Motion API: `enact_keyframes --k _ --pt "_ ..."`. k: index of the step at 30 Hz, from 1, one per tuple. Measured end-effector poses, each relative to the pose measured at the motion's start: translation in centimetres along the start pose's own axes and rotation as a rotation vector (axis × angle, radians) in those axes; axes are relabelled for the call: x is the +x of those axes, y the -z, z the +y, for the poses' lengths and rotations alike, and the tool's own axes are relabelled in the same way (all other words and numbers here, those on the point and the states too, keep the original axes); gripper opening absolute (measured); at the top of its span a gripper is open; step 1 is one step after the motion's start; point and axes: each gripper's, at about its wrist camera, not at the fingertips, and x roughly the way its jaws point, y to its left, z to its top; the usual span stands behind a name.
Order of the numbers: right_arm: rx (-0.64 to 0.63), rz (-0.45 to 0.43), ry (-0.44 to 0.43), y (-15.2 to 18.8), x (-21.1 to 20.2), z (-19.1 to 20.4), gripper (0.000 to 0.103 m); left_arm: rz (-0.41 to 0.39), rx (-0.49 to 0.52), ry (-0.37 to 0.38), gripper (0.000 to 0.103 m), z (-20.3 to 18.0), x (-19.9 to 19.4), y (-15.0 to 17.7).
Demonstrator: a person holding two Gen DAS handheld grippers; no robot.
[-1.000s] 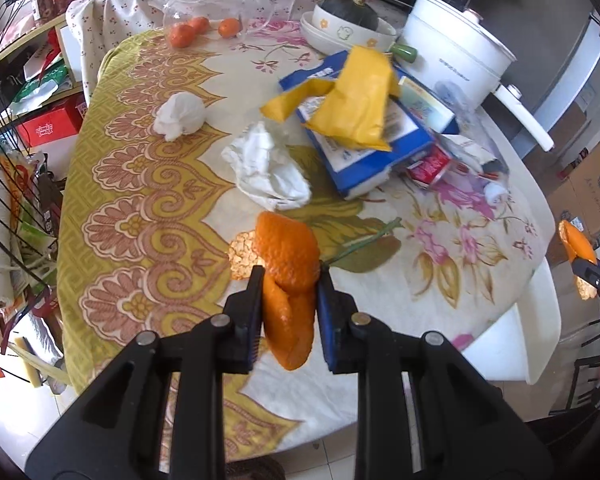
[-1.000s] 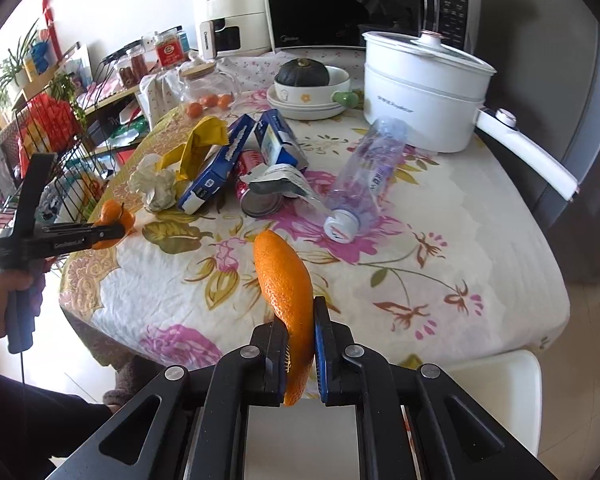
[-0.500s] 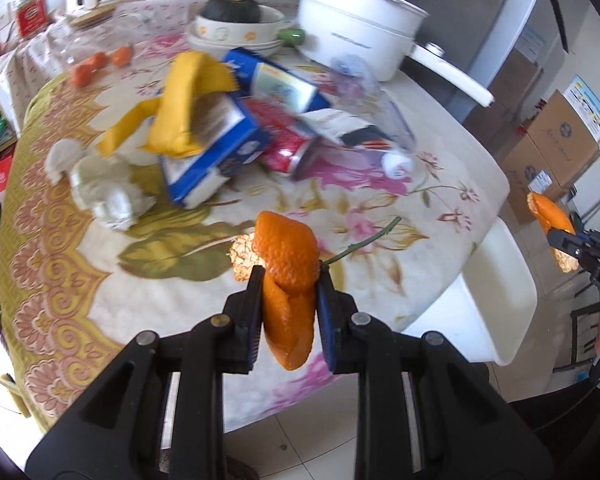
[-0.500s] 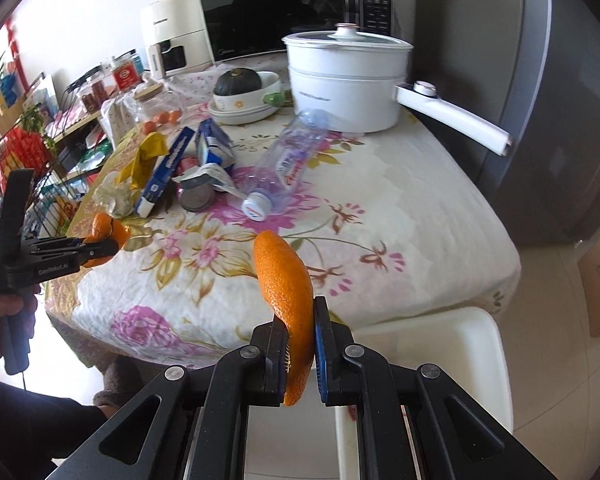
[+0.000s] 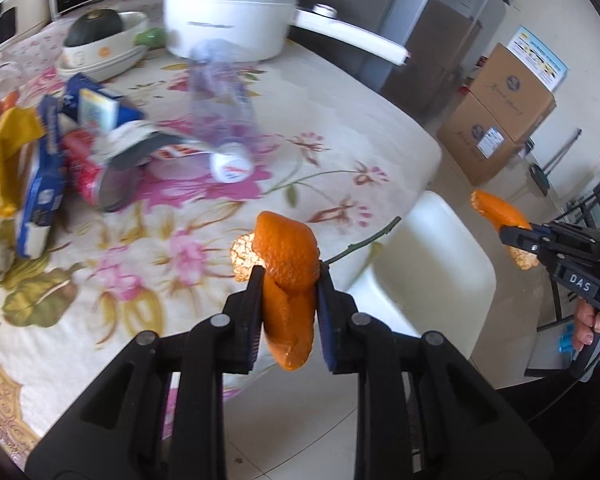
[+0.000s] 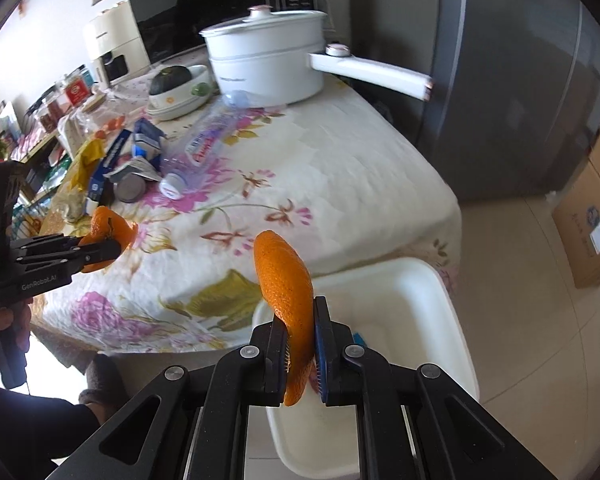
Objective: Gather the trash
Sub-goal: 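Carry both orange peels to the white bin and open both tools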
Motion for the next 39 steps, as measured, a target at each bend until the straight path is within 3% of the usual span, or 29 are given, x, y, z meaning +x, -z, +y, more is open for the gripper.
enact_keyframes --k 11,20,21,23,25,30,34,39 --pt "0.068 0.057 0.056 3.2 0.0 -5.5 0.012 0.066 0.100 0.107 0.026 -8.2 5.0 -0.5" --pt "0.113 0.082 0.078 4.5 -0.4 -8.5 0.012 0.104 0.164 0.137 0.028 -12.1 7.8 0.2" --pt "0.116 0.084 0.079 4.6 -0.5 -8.7 0.012 0.098 0.176 0.128 0.031 -12.3 7.8 0.3" --pt "0.120 0.089 0.082 4.7 -0.5 -9.0 0.012 0.092 0.184 0.117 0.050 -12.5 7.6 0.1" --pt "0.121 0.092 0.083 4.8 -0.5 -9.3 0.012 0.071 0.175 0.099 0.079 -12.4 7.2 0.0" --pt "0.124 0.097 0.084 4.8 -0.4 -9.5 0.012 0.066 0.162 0.066 0.085 -11.5 6.8 -0.2" --pt "0.122 0.096 0.081 4.7 -0.3 -9.3 0.012 0.067 0.150 0.017 0.095 -10.9 6.7 -0.2" --pt "0.122 0.102 0.082 4.6 -0.2 -9.0 0.014 0.057 0.138 -0.005 0.100 -10.0 6.2 -0.3"
